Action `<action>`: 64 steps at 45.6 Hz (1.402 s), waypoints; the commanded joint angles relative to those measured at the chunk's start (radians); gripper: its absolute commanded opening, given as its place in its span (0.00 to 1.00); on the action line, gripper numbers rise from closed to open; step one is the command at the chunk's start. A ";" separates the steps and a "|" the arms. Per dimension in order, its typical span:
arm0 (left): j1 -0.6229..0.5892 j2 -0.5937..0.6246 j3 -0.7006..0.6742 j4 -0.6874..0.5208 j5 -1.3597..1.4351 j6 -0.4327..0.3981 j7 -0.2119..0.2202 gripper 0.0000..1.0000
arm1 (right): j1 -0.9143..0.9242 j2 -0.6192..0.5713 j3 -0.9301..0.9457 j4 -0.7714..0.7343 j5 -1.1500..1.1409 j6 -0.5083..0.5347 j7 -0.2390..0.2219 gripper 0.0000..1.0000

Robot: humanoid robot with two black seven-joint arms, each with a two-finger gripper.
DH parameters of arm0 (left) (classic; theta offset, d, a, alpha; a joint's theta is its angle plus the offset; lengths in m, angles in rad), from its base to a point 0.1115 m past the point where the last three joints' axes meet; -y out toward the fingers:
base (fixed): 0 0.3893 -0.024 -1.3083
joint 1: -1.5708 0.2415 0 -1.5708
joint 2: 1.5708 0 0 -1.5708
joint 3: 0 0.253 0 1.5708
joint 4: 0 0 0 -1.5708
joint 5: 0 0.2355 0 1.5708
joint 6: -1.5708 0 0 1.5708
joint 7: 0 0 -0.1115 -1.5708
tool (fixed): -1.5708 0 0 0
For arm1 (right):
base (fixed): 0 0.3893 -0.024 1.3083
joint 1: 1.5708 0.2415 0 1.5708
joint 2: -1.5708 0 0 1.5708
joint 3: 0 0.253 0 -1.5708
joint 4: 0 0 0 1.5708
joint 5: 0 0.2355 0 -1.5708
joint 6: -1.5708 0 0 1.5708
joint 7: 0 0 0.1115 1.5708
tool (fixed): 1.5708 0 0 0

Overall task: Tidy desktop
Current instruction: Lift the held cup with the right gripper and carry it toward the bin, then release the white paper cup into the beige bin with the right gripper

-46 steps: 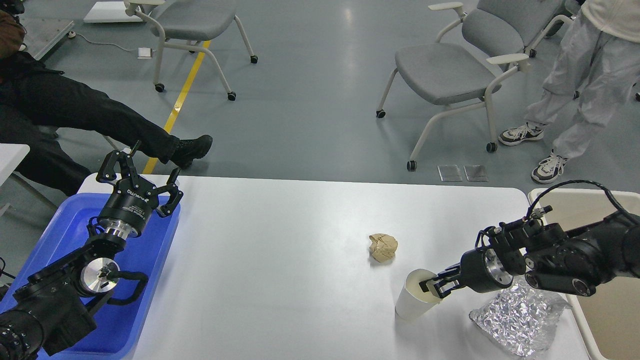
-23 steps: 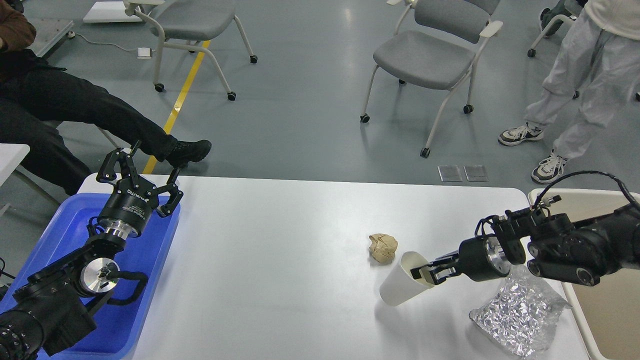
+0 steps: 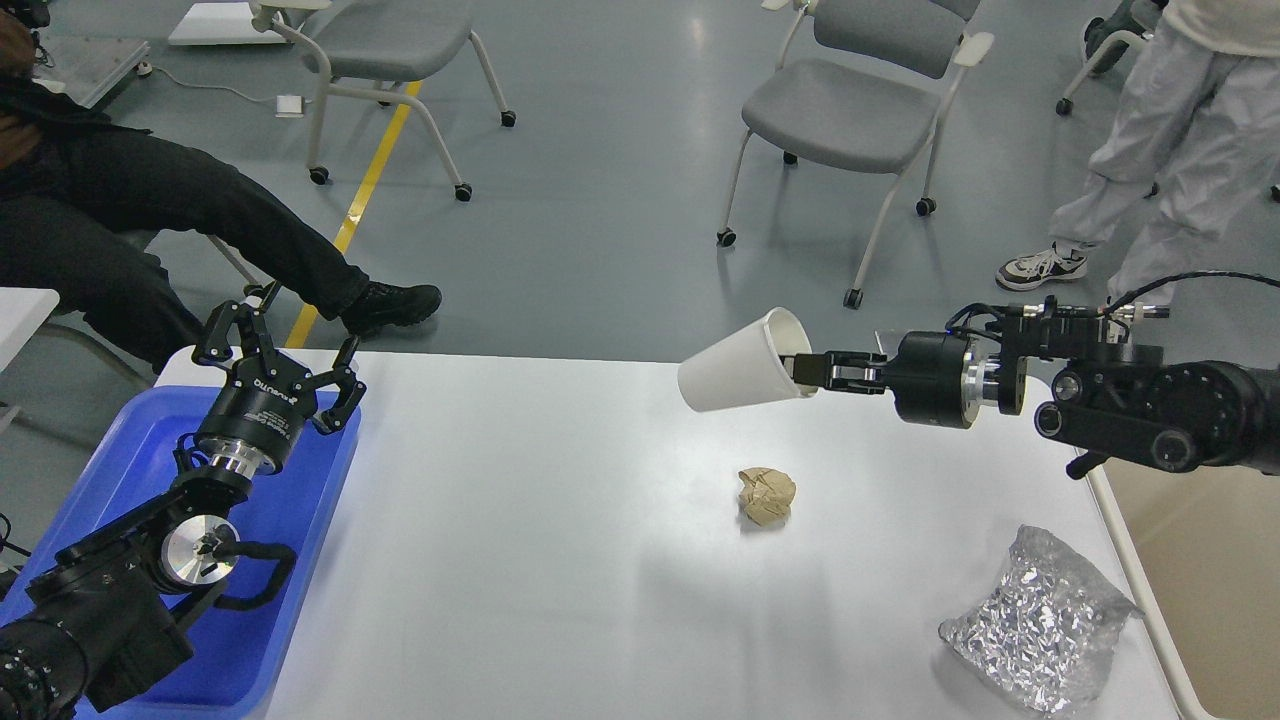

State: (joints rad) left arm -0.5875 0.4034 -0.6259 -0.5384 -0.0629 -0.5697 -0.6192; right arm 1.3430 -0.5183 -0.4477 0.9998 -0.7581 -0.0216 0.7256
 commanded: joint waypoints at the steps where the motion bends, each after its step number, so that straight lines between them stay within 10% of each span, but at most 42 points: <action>1: 0.000 0.000 0.000 0.000 0.000 0.001 -0.001 0.98 | -0.001 -0.051 0.110 -0.030 0.163 -0.006 0.003 0.00; 31: 0.000 0.000 0.000 0.000 0.000 -0.001 -0.001 0.98 | -0.444 -0.120 0.095 -0.662 0.646 -0.001 -0.130 0.00; 49: 0.000 0.000 0.000 0.000 0.000 -0.001 -0.001 0.98 | -0.717 -0.098 0.202 -0.883 0.778 -0.011 -0.399 0.00; 57: 0.000 0.000 0.000 0.000 0.000 0.001 -0.001 0.98 | -0.751 -0.091 0.241 -0.888 0.778 -0.012 -0.590 0.00; 64: 0.000 0.000 0.000 0.000 0.000 0.001 -0.001 0.98 | -0.757 -0.063 0.244 -0.889 0.780 -0.012 -0.612 0.00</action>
State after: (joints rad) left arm -0.5875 0.4034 -0.6259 -0.5385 -0.0627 -0.5698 -0.6196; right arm 0.6307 -0.6063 -0.2325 0.1374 0.0060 -0.0313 0.2264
